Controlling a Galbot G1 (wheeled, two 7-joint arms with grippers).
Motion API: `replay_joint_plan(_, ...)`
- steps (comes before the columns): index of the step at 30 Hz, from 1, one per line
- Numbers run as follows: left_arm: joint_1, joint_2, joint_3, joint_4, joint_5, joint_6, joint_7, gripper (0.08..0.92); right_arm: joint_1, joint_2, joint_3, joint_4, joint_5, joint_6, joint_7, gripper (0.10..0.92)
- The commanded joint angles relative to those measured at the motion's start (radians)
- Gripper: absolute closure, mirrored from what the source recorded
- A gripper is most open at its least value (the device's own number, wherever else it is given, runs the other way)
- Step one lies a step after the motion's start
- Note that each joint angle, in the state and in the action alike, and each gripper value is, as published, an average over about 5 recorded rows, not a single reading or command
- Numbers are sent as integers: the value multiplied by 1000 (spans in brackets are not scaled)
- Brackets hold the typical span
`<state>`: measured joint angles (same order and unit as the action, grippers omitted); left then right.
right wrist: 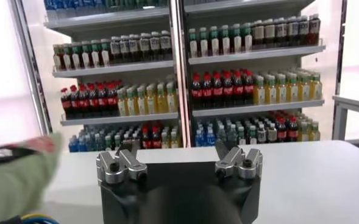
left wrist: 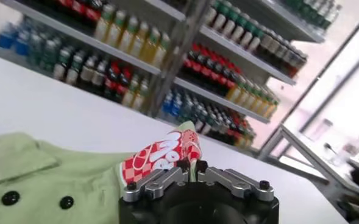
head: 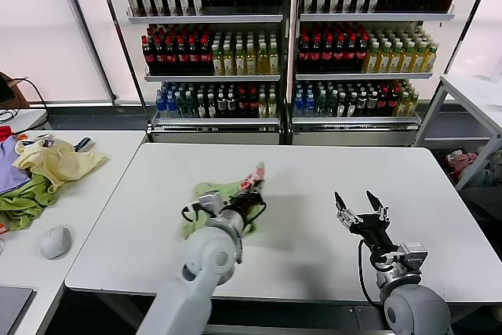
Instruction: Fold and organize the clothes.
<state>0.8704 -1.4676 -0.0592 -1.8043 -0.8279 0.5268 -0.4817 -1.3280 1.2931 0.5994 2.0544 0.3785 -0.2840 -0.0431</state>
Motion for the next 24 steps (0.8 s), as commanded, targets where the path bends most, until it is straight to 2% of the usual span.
replay_joint_plan(1, -78, -177, 147, 202, 159, -47, 77, 850, 12, 5, 3, -13, 2, 2, -1, 203)
replay_joint_plan(7, -60, -175, 134, 166, 139, -107, 151, 689, 32, 4, -9, -27, 2, -1, 6, 203)
replay_joint_plan(12, -1, -138, 137, 48, 137, -124, 166, 542, 61, 7, -31, -46, 1, -12, 24, 203)
replay_joint_plan(16, 50, -58, 115, -44, 254, -150, 177, 429, 88, 28, -78, -86, -18, -24, 70, 203)
replay_joint_plan(21, 107, 70, 21, -95, 421, -184, 188, 282, 139, 81, -188, -162, -95, -67, 166, 203)
replay_joint_plan(24, 147, 124, -29, -129, 476, -196, 190, 210, 166, 113, -250, -209, -147, -107, 201, 203)
